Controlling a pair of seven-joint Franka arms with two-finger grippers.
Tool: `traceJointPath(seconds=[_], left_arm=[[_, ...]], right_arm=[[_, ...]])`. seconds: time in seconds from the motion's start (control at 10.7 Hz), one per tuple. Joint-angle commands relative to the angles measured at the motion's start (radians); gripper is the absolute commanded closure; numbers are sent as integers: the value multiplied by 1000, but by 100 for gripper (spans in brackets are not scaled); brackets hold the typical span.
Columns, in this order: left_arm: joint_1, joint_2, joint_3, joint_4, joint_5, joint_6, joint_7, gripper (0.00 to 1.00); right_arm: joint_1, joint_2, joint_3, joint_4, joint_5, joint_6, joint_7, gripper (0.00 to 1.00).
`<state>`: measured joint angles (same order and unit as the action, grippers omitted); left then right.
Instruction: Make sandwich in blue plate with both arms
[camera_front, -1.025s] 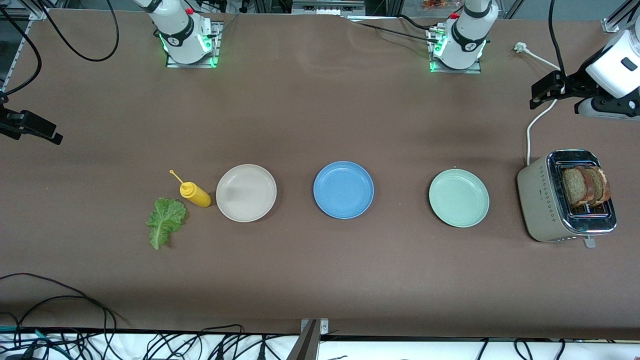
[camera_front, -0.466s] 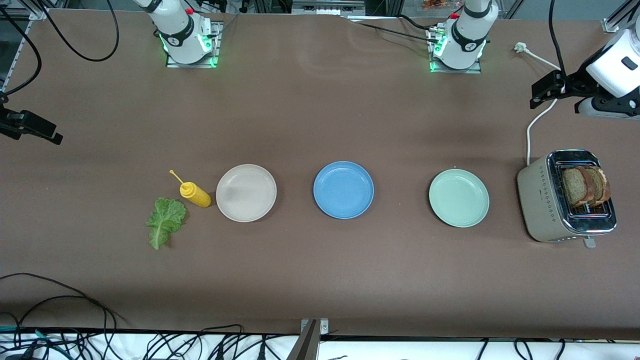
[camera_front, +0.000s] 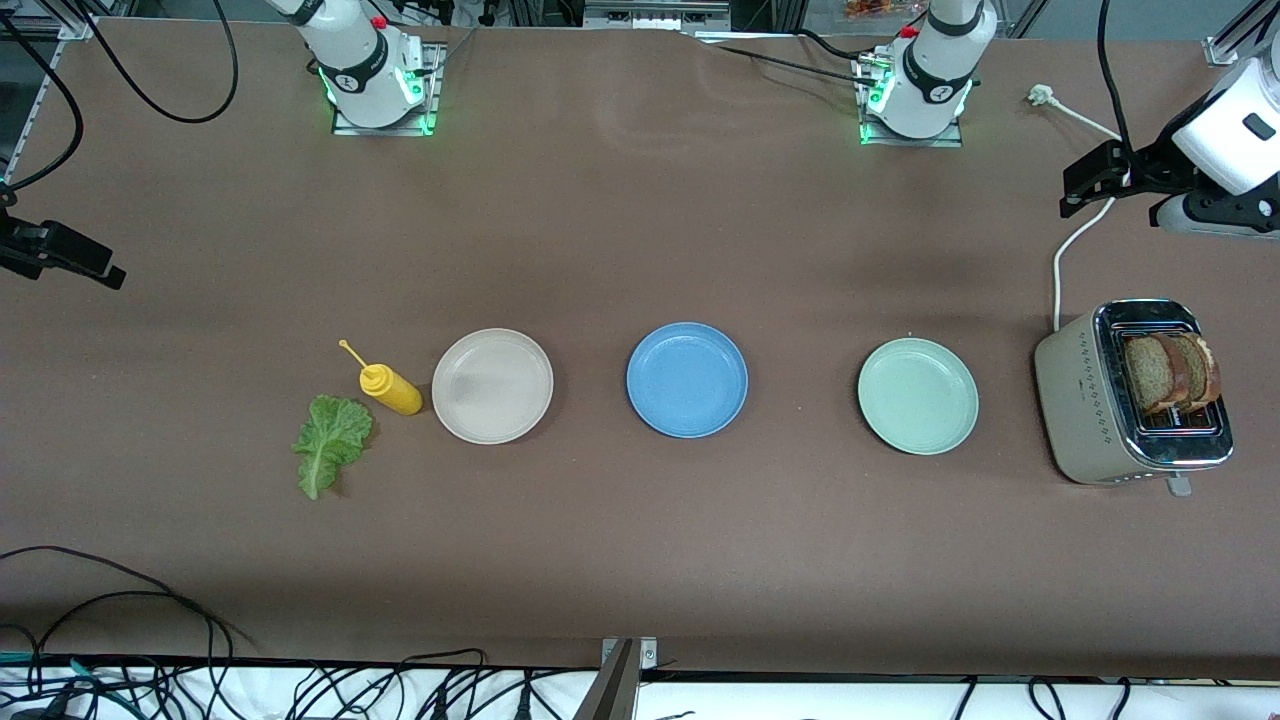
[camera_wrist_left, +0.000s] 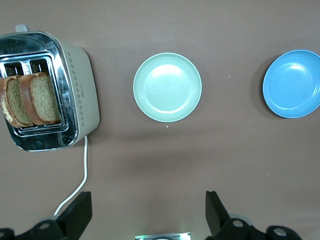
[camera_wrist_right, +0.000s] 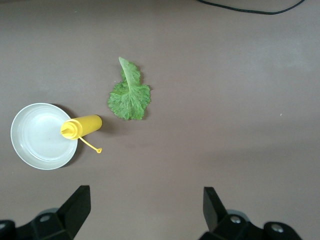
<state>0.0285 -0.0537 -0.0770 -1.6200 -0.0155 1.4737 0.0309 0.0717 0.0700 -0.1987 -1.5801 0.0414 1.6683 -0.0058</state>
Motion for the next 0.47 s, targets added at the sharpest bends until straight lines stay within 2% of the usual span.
traceJointPath(seconds=[0.0,0.37], left_arm=[[13,-8,-1,8,-18,-16,29,0],[22,-9,-1,8,-18,-18,29,0]], right_arm=[[-3,4,1,20,-8,-16,-11,0],[-3,4,1,20,-6,-16,-10,0]])
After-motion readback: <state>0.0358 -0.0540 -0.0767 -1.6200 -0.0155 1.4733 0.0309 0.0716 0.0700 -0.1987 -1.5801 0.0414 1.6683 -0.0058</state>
